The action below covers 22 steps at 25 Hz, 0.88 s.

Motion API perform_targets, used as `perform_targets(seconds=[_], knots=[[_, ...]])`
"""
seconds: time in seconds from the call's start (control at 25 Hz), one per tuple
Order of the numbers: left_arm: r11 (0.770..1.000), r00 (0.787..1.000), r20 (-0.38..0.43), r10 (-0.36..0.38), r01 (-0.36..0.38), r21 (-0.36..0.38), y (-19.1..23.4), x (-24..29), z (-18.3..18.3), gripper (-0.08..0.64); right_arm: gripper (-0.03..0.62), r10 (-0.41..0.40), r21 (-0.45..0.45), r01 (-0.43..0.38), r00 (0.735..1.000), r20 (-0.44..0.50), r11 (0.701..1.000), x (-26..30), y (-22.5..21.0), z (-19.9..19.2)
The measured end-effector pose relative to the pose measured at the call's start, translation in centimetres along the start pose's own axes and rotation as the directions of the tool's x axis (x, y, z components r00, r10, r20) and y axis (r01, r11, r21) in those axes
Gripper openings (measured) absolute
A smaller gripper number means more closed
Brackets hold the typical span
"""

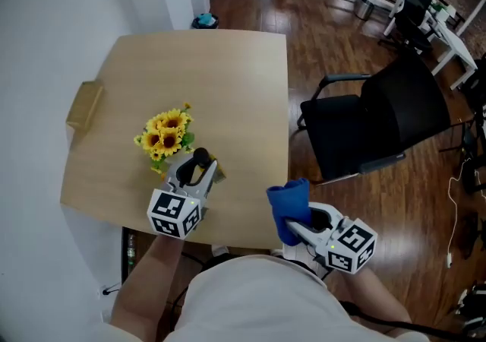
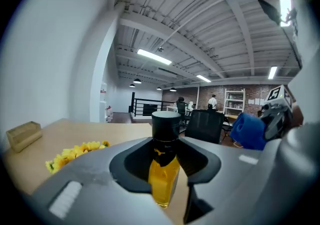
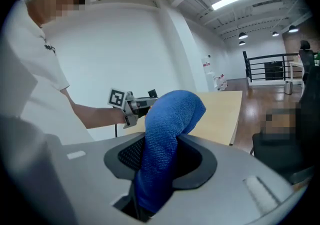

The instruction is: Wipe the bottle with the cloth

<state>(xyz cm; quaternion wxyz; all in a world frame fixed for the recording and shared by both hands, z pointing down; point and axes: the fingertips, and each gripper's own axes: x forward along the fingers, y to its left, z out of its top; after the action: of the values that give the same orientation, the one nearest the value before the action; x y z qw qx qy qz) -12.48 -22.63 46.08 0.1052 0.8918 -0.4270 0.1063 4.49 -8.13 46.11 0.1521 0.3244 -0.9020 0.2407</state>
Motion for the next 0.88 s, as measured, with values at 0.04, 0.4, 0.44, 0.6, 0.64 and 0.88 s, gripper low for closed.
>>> perform_targets(seconds=[0.04, 0.4, 0.44, 0.6, 0.64, 0.88], knots=[[1.0, 1.0, -0.011, 0.023, -0.023, 0.003, 0.6, 0.6, -1.2, 0.149, 0.15, -0.015, -0.007, 0.015, 1.0, -0.005, 1.0, -0.4, -0.1, -0.1], [0.993, 0.992, -0.039, 0.121, -0.121, -0.003, 3.0, 3.8, -7.4, 0.149, 0.15, -0.09, -0.033, 0.089, 0.995, -0.031, 0.995, -2.4, -0.3, -1.0], [0.992, 0.991, -0.04, 0.127, -0.127, 0.0, 3.1, 3.9, -7.7, 0.149, 0.15, -0.091, -0.038, 0.09, 0.995, -0.029, 0.995, -2.4, -0.3, -1.0], [0.99, 0.99, -0.033, 0.138, -0.138, 0.011, 3.4, 3.9, -8.4, 0.15, 0.15, -0.076, -0.053, 0.074, 0.997, -0.028, 0.996, -2.4, -0.2, -0.6], [0.99, 0.99, -0.031, 0.139, -0.139, 0.011, 3.3, 3.8, -8.4, 0.15, 0.15, -0.071, -0.058, 0.069, 0.997, -0.028, 0.996, -2.6, -0.2, -0.6], [0.985, 0.985, -0.043, 0.169, -0.168, 0.03, 2.9, 3.1, -8.1, 0.195, 0.15, -0.033, -0.084, 0.032, 0.999, -0.015, 0.996, -3.4, -0.8, 0.2]])
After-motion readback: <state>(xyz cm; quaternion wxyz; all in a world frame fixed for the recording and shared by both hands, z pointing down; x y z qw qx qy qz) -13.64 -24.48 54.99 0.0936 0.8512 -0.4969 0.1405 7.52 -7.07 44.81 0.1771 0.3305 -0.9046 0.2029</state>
